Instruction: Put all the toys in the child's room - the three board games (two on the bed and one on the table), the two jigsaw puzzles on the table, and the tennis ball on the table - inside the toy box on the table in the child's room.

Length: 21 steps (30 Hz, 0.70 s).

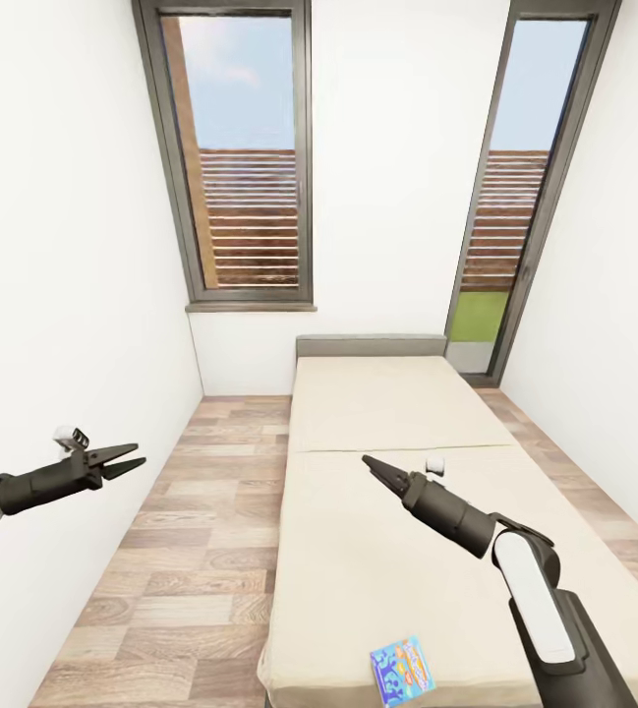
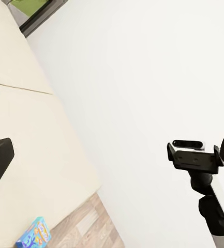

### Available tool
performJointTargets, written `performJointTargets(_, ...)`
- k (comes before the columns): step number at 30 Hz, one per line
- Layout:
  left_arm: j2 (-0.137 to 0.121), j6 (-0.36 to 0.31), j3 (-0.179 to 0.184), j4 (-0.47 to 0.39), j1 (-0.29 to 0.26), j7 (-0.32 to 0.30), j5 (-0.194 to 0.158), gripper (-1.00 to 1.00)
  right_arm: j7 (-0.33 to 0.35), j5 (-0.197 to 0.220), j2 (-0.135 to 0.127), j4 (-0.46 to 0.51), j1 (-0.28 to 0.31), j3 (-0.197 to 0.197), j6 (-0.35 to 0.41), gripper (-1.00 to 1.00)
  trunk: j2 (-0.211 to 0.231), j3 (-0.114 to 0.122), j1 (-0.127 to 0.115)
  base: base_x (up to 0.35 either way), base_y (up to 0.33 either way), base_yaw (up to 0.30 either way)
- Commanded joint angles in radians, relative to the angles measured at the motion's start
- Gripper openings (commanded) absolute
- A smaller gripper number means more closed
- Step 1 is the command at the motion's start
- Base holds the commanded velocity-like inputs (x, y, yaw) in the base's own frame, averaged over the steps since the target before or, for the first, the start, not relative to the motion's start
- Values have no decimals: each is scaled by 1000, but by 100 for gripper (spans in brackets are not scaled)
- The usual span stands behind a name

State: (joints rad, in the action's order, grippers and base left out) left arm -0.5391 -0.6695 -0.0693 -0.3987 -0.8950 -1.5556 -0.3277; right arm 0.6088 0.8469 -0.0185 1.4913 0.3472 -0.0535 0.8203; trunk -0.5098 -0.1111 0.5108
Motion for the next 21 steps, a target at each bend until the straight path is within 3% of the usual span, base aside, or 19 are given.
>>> performJointTargets(1,0,-11,-1,0,-1,2,0,100,2,2,0,0,1,-4,4,100,-9,-5,4,0,0,0)
performJointTargets(21,-1,-39,-11,-1,-1,32,-5,100,2,7,-2,-33,1,-25,-23,100,-149,-68,81,0,0,0)
